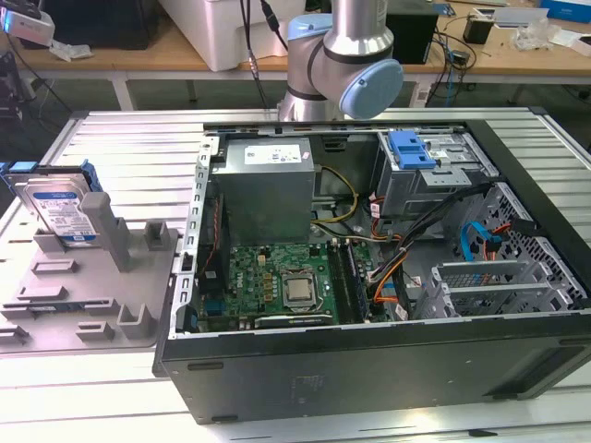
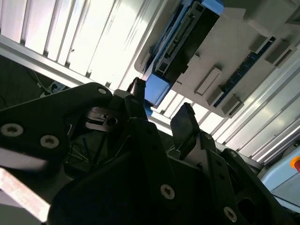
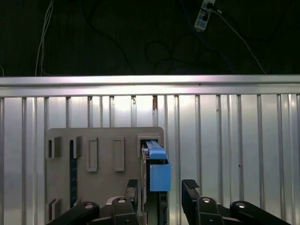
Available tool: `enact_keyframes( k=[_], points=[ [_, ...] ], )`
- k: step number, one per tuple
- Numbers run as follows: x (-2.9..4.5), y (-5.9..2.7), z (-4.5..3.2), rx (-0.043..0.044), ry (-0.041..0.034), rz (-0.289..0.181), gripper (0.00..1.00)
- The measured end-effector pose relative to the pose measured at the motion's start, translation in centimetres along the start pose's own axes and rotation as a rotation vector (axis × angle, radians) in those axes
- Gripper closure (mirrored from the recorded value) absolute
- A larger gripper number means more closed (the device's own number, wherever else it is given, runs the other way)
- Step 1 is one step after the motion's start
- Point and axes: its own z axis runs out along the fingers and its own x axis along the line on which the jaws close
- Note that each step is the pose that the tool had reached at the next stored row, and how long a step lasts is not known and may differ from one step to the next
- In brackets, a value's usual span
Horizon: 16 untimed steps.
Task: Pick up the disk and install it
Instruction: 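Pick up the disk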
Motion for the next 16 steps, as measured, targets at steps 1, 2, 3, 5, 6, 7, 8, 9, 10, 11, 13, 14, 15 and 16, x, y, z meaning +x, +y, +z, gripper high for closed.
enact_keyframes(
  k=[1,2,3,5,6,7,8,9,10,11,13,14,15,16],
  points=[
    [0.00,0.00,0.08,0.0000,0.0000,0.000,0.50],
    [0.00,-0.01,0.20,0.0000,0.0000,0.000,0.50],
    [0.00,-0.01,0.28,-0.0001,0.0000,0.000,0.50],
    [0.01,-0.02,0.43,-0.0001,0.0001,-0.001,0.50],
    [0.01,-0.02,0.50,0.0000,0.0000,-0.001,0.50],
    [0.01,-0.03,0.55,0.0000,0.0001,-0.001,0.50],
    [0.01,-0.03,0.61,0.0000,0.0001,-0.001,0.50],
    [0.01,-0.03,0.68,0.0000,0.0000,-0.001,0.50],
    [0.01,-0.03,0.73,0.0000,0.0001,-0.002,0.50],
    [0.01,-0.04,0.79,0.0000,0.0001,-0.002,0.50],
    [0.02,-0.04,0.89,-0.0001,0.0001,-0.002,0.50],
    [0.02,-0.04,0.96,0.0000,0.0001,-0.002,0.50],
    [0.02,-0.05,1.02,0.0000,0.0001,-0.003,0.50],
    [0.02,-0.05,1.09,-0.0001,0.0002,-0.003,0.50]
  ],
)
